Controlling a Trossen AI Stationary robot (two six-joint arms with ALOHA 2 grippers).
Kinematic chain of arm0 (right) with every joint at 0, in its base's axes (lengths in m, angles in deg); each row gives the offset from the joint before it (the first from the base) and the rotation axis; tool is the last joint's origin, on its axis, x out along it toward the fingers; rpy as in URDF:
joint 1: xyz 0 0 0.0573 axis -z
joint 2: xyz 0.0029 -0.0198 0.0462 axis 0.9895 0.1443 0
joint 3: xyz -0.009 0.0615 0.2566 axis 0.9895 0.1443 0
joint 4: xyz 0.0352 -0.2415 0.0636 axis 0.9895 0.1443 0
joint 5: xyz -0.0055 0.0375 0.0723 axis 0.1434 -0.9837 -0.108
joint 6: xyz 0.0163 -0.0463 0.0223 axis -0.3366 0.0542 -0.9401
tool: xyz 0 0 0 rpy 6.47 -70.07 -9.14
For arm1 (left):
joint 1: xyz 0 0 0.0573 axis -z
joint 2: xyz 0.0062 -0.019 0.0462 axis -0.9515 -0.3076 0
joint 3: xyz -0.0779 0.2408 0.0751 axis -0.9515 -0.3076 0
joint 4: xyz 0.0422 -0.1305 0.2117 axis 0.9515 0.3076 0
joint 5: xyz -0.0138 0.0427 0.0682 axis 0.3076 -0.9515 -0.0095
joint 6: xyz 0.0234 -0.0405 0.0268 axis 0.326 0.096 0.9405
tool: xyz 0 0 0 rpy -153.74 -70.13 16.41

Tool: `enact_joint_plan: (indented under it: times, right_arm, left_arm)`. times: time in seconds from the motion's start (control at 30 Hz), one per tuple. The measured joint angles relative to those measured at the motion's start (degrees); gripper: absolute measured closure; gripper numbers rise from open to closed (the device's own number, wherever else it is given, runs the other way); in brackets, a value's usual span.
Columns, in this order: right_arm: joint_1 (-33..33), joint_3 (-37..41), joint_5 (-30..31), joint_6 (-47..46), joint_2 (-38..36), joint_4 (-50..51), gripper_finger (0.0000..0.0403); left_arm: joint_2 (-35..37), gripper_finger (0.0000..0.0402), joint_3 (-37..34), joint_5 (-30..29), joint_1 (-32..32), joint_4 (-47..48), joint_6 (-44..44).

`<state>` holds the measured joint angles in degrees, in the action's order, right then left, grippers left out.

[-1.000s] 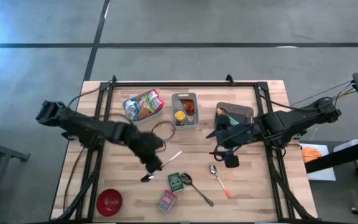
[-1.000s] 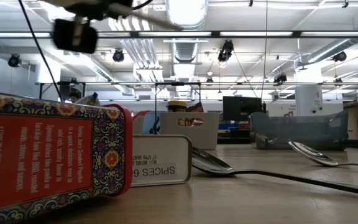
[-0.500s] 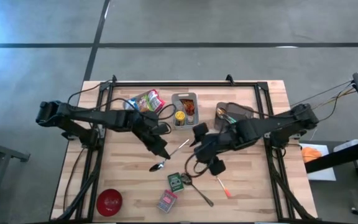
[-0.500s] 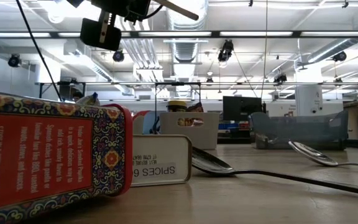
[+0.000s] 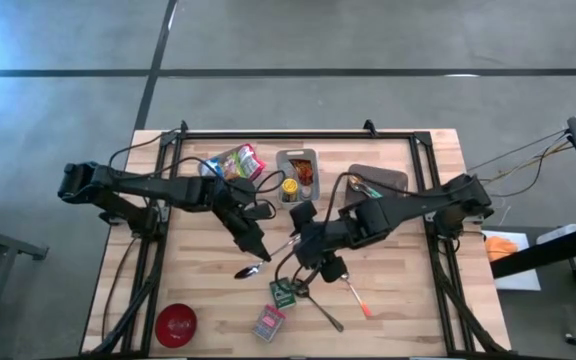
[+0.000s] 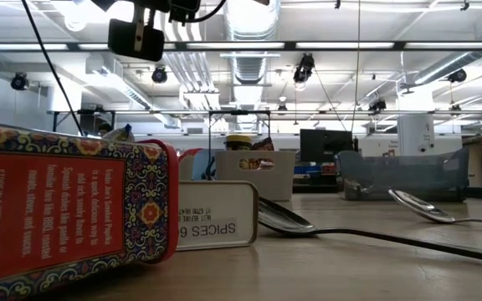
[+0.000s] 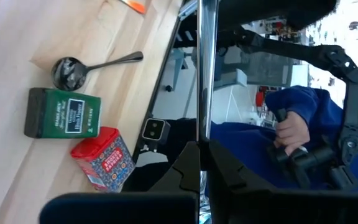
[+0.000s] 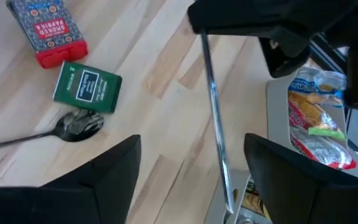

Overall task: Pick & Place Food Item
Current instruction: Put the silver spoon into the black bin

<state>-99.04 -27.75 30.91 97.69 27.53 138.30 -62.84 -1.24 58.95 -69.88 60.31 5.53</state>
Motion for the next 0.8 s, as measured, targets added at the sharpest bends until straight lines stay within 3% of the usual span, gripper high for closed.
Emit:
enact_joint_plan:
  times: [0.57,0.67,0.8]
  right_arm:
    - [0.7,-0.7,0.1,0.1,0.4,0.2,0.0382]
    - [0.7,-0.7,0.0,0.0,0.4,0.3,0.0388]
    - [0.7,-0.7,0.0,-0.9,0.4,0.7,0.0392]
  left_arm:
    - [0.0,0.0401,0.0,1.6,0.2,-2.7,0.4]
    - [0.0,0.0398,0.0,1.7,0.0,-3.1,0.1]
    - [0.0,0.0362,0.0,1.9,0.0,-6.7,-0.4]
